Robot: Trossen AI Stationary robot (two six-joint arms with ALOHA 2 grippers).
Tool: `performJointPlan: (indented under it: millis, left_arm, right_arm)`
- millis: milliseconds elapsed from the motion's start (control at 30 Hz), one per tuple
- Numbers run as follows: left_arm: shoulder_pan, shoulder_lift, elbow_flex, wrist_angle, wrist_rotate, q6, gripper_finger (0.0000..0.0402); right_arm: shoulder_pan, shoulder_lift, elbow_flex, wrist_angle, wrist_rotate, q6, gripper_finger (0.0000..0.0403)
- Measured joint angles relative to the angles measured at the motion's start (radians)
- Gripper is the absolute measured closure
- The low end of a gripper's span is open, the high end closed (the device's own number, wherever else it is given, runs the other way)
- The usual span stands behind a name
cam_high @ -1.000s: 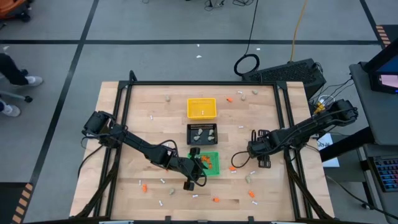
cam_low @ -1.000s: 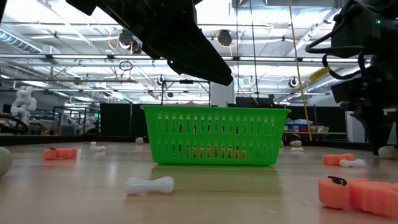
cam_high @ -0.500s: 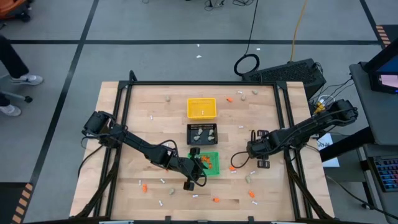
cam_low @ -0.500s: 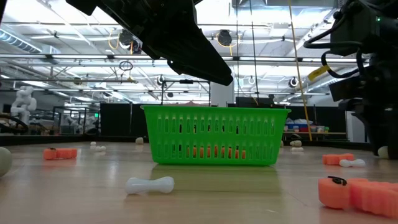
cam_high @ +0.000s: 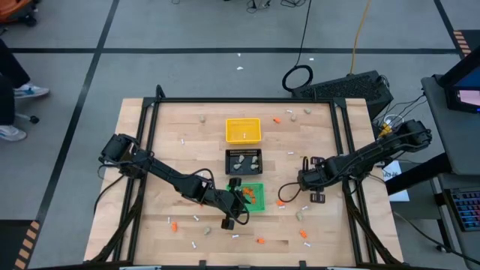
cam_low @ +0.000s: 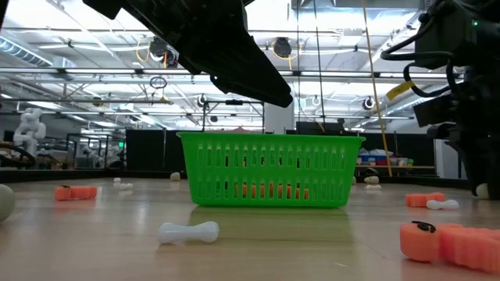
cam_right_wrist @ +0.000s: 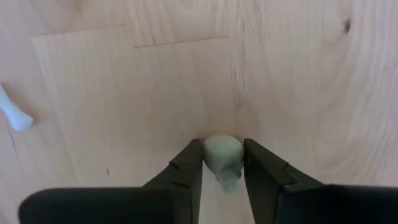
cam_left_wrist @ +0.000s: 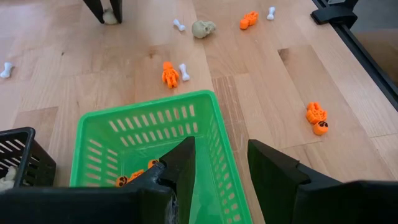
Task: Sort Halloween decoration
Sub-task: Put the gray skull toy into the black basket
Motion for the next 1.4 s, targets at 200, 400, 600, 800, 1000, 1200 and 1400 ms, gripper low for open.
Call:
performJointPlan:
  millis: [200,400,600,800,1000,1200,1400]
  left_arm:
    - [0.0,0.0,0.0,0.0,0.0,0.0,0.0256]
    - [0.0,0.0,0.0,0.0,0.0,0.0,0.0256]
    - [0.0,0.0,0.0,0.0,0.0,0.0,0.0256]
    - [0.0,0.0,0.0,-0.001,0.0,0.0,0.0256]
    - [-0.002,-0.027,0.0,-0.006,-0.002,0.007,0.0256]
    - [-0.023,-0.056,0.0,-0.004,-0.031,0.029,0.0256]
    - [-0.035,-0.061,0.0,-0.005,-0.099,0.035,0.0256]
  right_arm:
    - [0.007,0.0,0.0,0.033,-0.003,0.014,0.0334]
    - [0.023,-0.031,0.0,0.051,-0.029,0.044,0.0345]
    - [0.053,-0.111,0.0,0.089,-0.028,0.072,0.0345]
    - [0.085,-0.213,0.0,0.245,-0.008,0.037,0.0345]
    - [0.153,-0.275,-0.006,0.492,0.152,-0.07,0.0345]
    - [0.198,-0.261,-0.082,0.87,0.218,-0.244,0.0344]
    - [0.201,-0.234,-0.166,1.234,0.238,-0.452,0.0344]
